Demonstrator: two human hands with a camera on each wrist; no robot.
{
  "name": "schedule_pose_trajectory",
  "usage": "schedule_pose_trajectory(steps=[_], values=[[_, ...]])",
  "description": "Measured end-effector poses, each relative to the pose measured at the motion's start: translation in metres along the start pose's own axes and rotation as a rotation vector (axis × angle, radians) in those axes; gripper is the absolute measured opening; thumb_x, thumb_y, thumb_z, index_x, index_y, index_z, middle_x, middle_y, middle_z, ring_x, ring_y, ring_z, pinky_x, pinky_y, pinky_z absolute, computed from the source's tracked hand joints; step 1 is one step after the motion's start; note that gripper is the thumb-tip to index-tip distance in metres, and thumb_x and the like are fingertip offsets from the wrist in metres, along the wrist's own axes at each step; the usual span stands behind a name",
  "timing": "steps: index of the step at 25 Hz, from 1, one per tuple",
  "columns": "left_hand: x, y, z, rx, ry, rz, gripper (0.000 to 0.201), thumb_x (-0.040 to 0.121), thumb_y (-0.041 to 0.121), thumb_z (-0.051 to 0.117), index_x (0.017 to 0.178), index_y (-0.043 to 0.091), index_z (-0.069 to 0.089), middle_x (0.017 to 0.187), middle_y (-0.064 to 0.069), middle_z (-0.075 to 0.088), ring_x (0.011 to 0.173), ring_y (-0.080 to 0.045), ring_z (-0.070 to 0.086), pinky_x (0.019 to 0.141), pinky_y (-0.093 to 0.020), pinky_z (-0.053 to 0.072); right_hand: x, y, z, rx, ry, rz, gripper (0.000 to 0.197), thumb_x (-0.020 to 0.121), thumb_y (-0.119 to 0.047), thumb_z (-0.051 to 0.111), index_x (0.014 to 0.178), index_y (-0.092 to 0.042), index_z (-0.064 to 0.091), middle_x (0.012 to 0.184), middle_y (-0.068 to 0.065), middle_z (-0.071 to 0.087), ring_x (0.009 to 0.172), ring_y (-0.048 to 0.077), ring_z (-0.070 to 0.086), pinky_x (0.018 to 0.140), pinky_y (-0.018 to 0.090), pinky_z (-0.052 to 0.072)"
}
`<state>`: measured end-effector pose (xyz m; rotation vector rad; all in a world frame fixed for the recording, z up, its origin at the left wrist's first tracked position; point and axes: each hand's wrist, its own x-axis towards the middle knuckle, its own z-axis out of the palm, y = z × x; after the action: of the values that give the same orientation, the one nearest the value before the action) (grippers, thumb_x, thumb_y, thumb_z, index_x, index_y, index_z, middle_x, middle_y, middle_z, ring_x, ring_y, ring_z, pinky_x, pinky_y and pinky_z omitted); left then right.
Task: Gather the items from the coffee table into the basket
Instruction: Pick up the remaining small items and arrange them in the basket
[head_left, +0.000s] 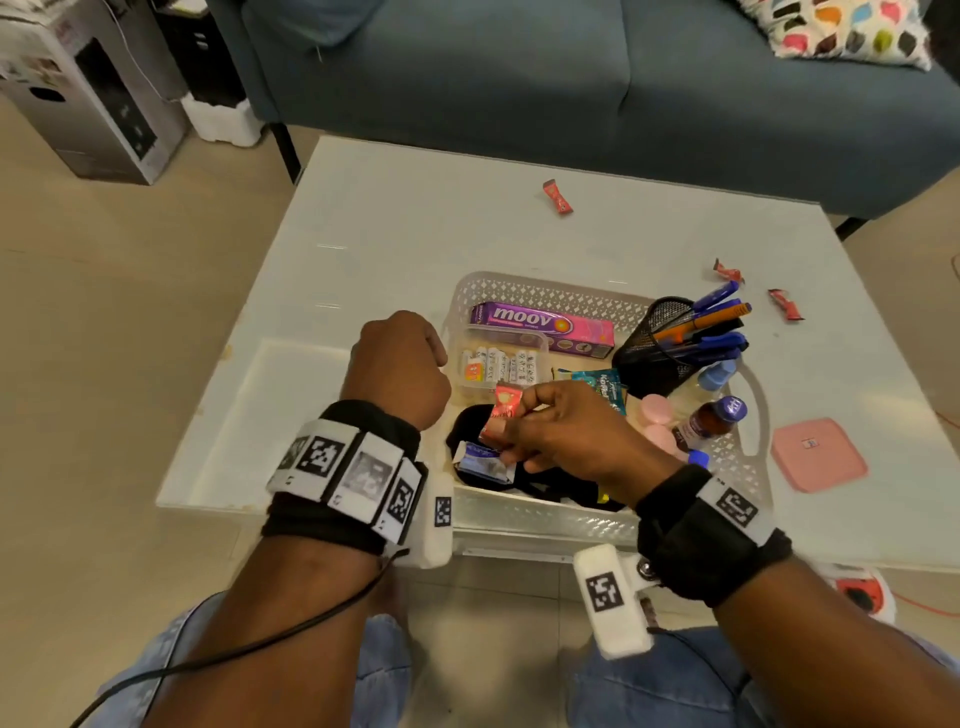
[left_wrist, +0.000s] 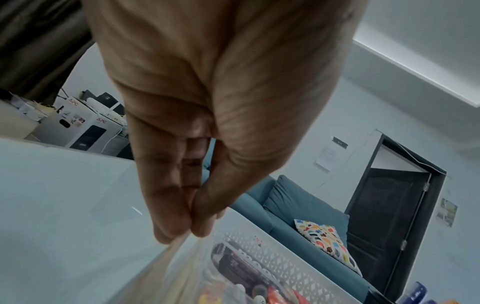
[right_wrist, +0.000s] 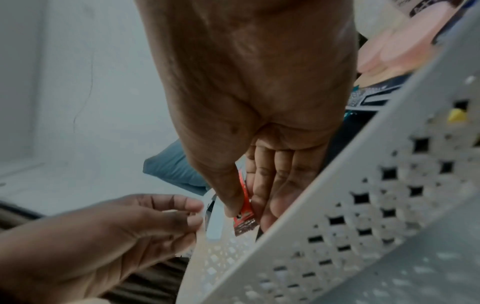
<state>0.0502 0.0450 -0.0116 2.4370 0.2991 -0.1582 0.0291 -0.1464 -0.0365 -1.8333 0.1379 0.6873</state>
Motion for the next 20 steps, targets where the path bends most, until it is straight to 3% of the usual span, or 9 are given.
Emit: schedule_pose_trajectory(steps=[4,7,11,13,16,17,20], values=[[-0.003,0.004,-0.009,-0.03,-0.016,-0.013,0.021,0.083,-0.002,0.066,0.084,0.017,0.072,0.099,-0.007,0.071,0.096,-0.024,0.066,0.079,-0.028,0.049,0.018,-0.019,0.018,-0.242,0.006,-0.009,0.028,0.09,-0.021,0.079,0.086,0.006,0.072,0.078,0.017,0.076,0.06,0.01,0.07,0.047,0.013,0.046],[-0.005,0.006,-0.012,-0.047,-0.03,-0.011,0.02,0.083,-0.003,0.066,0.091,0.013,0.076,0.1,-0.009,0.072,0.099,-0.025,0.068,0.085,-0.031,0.053,0.03,-0.033,0.023,-0.356,-0.042,0.102,0.019,0.09,-0.018,0.078,0.079,-0.002,0.076,0.068,0.003,0.073,0.052,0.006,0.066,0.04,0.012,0.041],[-0.004,0.006,-0.013,-0.066,-0.043,-0.025,0.023,0.081,-0.005,0.065,0.091,0.012,0.076,0.099,-0.009,0.073,0.096,-0.026,0.069,0.085,-0.033,0.056,0.039,-0.038,0.034,-0.454,-0.038,0.132,0.027,0.092,-0.028,0.076,0.091,-0.001,0.08,0.075,0.001,0.075,0.05,0.006,0.062,0.035,0.01,0.036],[-0.004,0.006,-0.013,-0.063,-0.048,-0.026,0.024,0.08,-0.006,0.065,0.09,0.012,0.076,0.098,-0.009,0.073,0.095,-0.027,0.069,0.086,-0.034,0.057,0.039,-0.035,0.037,-0.475,-0.026,0.119,0.031,0.094,-0.03,0.071,0.093,-0.001,0.08,0.078,0.003,0.077,0.055,0.01,0.065,0.041,0.013,0.043],[-0.004,0.006,-0.013,-0.054,-0.045,-0.017,0.023,0.08,-0.006,0.065,0.09,0.012,0.076,0.098,-0.009,0.072,0.096,-0.026,0.068,0.085,-0.033,0.055,0.038,-0.027,0.031,-0.452,-0.024,0.041,0.028,0.098,-0.023,0.066,0.089,-0.001,0.08,0.085,0.01,0.08,0.062,0.014,0.067,0.07,0.029,0.062],[-0.005,0.007,-0.012,-0.048,-0.04,-0.018,0.023,0.081,-0.006,0.065,0.09,0.012,0.076,0.098,-0.008,0.072,0.096,-0.026,0.068,0.084,-0.032,0.054,0.036,-0.025,0.029,-0.441,-0.037,0.027,0.028,0.099,-0.021,0.065,0.089,-0.001,0.08,0.087,0.011,0.08,0.061,0.013,0.066,0.073,0.029,0.061],[-0.003,0.008,-0.01,-0.025,-0.028,-0.015,0.022,0.081,-0.005,0.065,0.085,0.014,0.075,0.096,-0.007,0.072,0.095,-0.025,0.068,0.084,-0.032,0.054,0.036,-0.02,0.029,-0.452,-0.107,0.053,0.029,0.1,-0.023,0.065,0.091,-0.001,0.08,0.079,0.007,0.078,0.056,0.009,0.063,0.066,0.021,0.057]])
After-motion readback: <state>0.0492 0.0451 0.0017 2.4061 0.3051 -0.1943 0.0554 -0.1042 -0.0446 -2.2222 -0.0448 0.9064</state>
